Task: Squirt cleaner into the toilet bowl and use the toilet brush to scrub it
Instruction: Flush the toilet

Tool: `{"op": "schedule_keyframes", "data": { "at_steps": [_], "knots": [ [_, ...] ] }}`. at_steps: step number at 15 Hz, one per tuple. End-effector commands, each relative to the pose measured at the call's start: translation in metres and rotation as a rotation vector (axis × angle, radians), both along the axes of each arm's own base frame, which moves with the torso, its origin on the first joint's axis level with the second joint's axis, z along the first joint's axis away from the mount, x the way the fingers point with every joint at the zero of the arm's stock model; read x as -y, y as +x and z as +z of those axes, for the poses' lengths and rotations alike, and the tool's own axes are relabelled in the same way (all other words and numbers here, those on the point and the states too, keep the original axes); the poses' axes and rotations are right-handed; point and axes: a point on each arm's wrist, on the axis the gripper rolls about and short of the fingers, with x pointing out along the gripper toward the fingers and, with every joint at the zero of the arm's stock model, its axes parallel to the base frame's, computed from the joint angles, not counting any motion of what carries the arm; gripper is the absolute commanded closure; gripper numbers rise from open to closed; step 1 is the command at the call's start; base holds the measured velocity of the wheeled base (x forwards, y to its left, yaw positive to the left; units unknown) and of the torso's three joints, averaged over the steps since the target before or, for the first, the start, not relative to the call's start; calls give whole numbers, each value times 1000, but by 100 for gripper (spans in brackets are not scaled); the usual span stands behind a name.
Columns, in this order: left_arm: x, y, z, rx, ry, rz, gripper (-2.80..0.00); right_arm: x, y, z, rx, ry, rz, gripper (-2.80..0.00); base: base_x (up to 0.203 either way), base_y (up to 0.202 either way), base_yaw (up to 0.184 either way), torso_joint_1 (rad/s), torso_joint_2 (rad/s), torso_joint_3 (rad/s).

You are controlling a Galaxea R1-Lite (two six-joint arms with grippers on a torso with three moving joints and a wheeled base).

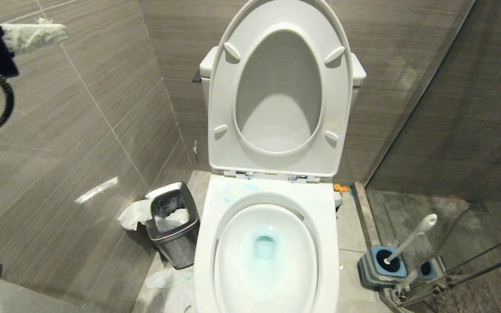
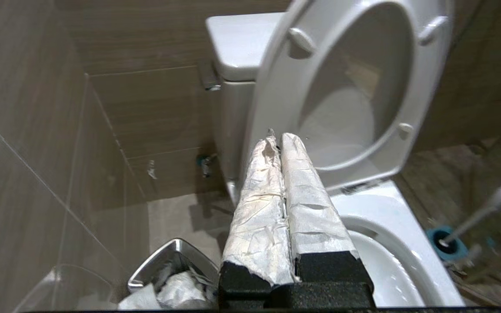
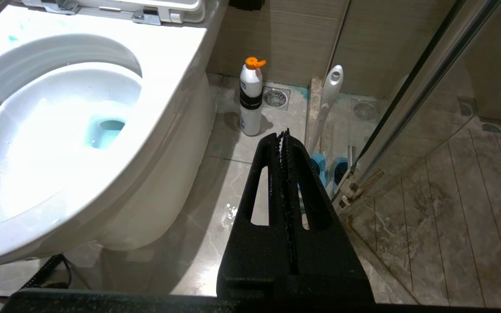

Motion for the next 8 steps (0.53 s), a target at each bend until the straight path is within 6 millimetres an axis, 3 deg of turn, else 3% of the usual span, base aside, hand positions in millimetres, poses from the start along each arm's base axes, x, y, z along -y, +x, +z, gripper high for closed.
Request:
{"op": "schedule_keyframes", "data": {
  "at_steps": [1, 8],
  "knots": [
    [15, 59, -3, -45, 15, 36, 0, 0, 0, 0, -2, 0, 0, 0, 0, 0, 0, 0, 0, 0],
    [45, 160, -6, 113, -19, 81, 0, 0, 0, 0, -2, 0, 0, 0, 0, 0, 0, 0, 0, 0]
  ]
}}
